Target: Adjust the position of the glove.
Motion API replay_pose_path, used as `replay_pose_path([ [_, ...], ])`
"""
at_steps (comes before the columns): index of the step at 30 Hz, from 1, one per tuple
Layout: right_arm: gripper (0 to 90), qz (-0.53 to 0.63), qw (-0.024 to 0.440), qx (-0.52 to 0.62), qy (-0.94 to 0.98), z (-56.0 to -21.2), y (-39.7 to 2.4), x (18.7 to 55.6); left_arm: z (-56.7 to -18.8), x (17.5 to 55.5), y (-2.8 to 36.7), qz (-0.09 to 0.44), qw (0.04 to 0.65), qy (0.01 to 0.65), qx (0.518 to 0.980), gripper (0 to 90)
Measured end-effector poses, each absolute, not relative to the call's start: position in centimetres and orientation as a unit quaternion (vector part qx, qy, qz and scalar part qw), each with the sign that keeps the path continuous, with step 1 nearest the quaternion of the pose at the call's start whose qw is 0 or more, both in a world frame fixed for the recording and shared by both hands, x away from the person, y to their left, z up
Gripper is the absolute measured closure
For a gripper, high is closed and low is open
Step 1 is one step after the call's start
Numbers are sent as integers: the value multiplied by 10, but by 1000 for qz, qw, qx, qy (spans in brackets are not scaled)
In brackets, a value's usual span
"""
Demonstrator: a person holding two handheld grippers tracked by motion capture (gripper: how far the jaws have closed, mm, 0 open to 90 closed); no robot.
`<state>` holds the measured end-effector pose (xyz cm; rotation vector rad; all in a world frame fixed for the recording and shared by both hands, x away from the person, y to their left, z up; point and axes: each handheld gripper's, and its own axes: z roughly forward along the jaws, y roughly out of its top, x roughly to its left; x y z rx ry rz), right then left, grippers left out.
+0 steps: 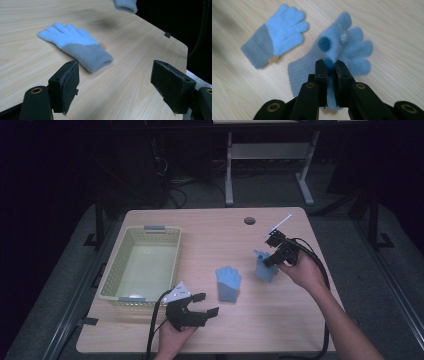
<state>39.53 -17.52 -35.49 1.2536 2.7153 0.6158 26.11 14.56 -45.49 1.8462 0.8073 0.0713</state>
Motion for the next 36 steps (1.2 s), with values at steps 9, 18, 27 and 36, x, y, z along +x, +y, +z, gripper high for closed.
replay_pose_path([
  [9, 826, 205, 36, 389, 897, -352, -152, 393, -454, 261, 147, 31, 536, 340, 772, 226],
  [18, 824, 209, 23, 371, 904, -353, -124, 393, -453, 261, 148, 31, 539, 341, 770, 226],
  [27, 821, 206, 9, 353, 913, -362, -100, 394, -452, 261, 149, 30, 539, 344, 769, 226],
  [36, 818, 195, -2, 340, 920, -374, -84, 395, -451, 262, 151, 35, 538, 340, 770, 226],
])
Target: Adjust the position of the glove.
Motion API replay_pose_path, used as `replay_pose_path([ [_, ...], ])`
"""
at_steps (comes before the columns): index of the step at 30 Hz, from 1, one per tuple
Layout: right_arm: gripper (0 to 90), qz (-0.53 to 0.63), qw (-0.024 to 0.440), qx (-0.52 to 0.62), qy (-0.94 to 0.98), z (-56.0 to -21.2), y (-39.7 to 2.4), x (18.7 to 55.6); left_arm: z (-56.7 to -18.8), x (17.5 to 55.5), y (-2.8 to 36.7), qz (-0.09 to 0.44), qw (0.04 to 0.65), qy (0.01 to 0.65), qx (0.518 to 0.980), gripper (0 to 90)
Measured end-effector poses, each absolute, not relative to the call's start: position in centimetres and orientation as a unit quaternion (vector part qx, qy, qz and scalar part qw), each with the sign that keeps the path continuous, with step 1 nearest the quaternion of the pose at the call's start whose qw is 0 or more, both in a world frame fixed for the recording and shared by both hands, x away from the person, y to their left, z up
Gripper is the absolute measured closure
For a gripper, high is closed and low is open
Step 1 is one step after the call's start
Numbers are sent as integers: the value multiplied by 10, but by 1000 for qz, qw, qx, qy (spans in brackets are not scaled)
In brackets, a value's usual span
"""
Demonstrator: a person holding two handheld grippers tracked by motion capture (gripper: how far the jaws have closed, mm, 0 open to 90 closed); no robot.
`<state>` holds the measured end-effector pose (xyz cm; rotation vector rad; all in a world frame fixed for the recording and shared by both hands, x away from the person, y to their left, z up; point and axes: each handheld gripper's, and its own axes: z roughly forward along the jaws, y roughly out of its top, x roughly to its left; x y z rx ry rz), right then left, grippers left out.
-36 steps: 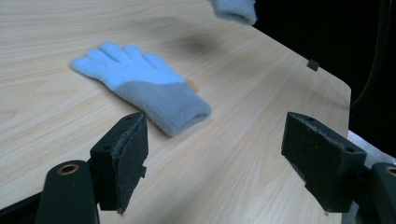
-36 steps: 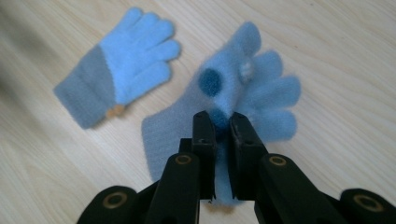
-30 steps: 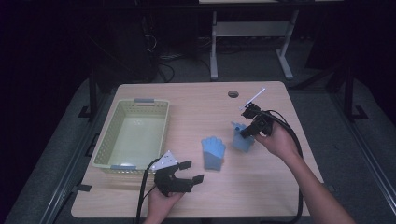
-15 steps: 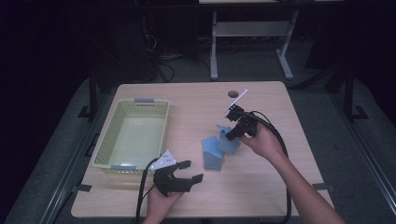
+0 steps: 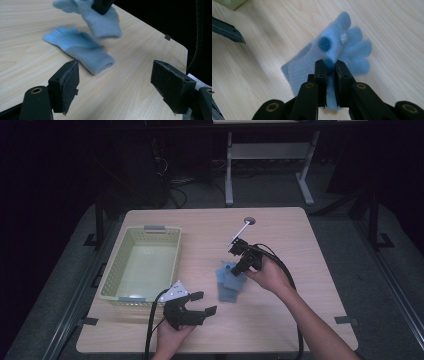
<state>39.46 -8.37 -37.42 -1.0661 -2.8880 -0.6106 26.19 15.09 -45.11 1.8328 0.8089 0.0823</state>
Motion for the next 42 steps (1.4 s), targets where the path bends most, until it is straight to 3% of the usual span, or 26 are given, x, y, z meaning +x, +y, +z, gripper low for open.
replay_pose_path([
  [26, 780, -169, 29, -311, -935, -405, -63, 395, -450, 261, 153, 34, 540, 344, 768, 226],
  [33, 704, -163, 24, -310, -936, -410, -62, 394, -450, 262, 153, 35, 540, 342, 768, 226],
  [36, 622, -165, 22, -314, -935, -411, -62, 395, -450, 262, 153, 33, 540, 344, 768, 226],
  [40, 628, -177, 16, -319, -931, -409, -64, 395, -450, 263, 153, 37, 539, 341, 769, 226],
  [42, 706, -180, 15, -321, -930, -409, -65, 396, -450, 263, 153, 37, 538, 343, 769, 226],
])
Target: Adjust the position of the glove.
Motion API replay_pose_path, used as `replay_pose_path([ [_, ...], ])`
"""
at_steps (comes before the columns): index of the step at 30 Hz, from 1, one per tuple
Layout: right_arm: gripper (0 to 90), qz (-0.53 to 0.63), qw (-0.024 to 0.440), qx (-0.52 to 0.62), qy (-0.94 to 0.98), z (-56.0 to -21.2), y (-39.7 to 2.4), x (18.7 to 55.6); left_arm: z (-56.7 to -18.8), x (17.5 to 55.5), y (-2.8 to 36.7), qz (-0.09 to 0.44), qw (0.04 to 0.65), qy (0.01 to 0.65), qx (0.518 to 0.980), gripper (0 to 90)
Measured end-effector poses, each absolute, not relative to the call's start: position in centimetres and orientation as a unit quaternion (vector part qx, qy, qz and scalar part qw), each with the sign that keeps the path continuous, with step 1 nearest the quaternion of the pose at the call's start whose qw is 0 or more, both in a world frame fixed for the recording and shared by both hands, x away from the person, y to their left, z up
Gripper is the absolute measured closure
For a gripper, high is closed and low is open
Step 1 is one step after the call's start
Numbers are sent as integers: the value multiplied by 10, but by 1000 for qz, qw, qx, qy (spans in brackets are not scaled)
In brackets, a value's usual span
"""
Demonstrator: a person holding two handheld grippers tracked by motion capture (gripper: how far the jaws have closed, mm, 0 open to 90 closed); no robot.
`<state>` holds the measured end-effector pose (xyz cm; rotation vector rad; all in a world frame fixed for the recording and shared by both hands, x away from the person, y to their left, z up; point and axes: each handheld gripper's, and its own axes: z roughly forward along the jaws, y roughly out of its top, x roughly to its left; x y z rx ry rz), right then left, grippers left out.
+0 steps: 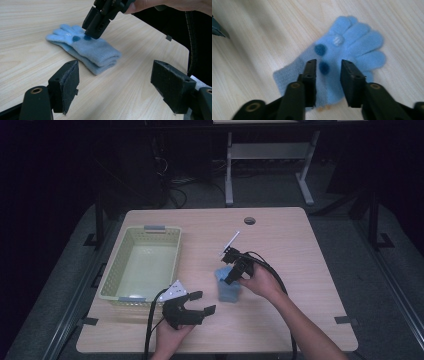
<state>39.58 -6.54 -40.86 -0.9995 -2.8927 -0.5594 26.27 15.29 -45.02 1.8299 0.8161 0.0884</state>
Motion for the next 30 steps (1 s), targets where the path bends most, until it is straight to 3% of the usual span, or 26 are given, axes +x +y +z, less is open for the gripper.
replay_pose_path([
  [5, 772, -173, 24, -327, -929, -415, -64, 397, -450, 262, 153, 35, 537, 349, 767, 226],
  [12, 762, -170, 30, -330, -928, -425, -64, 397, -451, 263, 153, 35, 535, 352, 767, 227],
  [30, 509, -229, 31, -384, -894, -416, -104, 389, -450, 273, 144, 28, 512, 359, 779, 239],
])
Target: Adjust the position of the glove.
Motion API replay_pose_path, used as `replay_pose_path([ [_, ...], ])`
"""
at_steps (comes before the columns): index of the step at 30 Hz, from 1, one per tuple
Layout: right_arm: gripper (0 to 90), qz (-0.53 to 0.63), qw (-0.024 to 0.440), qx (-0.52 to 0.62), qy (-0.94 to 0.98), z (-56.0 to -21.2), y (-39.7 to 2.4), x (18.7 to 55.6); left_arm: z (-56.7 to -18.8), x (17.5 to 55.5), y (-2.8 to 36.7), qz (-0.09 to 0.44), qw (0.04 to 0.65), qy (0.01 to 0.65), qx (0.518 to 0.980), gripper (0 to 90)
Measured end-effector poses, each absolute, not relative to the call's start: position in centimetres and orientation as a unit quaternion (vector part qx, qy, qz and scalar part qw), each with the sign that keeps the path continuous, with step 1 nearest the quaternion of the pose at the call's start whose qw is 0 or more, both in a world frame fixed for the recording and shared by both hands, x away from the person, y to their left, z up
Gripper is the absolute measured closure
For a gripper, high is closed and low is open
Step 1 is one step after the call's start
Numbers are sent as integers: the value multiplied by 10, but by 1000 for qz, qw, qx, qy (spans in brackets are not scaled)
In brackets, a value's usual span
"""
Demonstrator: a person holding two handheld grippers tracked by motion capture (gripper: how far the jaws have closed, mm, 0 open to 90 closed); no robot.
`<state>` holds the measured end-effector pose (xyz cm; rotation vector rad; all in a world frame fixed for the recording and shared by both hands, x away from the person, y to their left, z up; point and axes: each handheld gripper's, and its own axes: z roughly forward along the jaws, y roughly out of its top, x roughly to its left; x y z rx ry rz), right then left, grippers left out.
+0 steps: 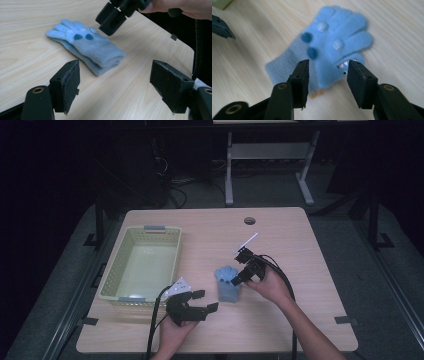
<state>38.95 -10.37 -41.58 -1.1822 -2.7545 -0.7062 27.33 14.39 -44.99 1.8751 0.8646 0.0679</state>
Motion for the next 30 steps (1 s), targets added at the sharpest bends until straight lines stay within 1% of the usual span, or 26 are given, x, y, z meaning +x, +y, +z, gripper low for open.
replay_pose_path([
  [7, 468, -242, 30, -399, -884, -416, -115, 386, -447, 280, 135, 24, 507, 371, 778, 238],
  [17, 448, -254, 35, -415, -873, -415, -125, 383, -444, 288, 123, 19, 493, 383, 781, 244],
  [25, 401, -267, 48, -431, -861, -421, -131, 378, -445, 303, 116, -9, 478, 415, 775, 258],
  [30, 396, -288, 56, -442, -848, -427, -134, 375, -446, 316, 114, -31, 453, 445, 772, 293],
])
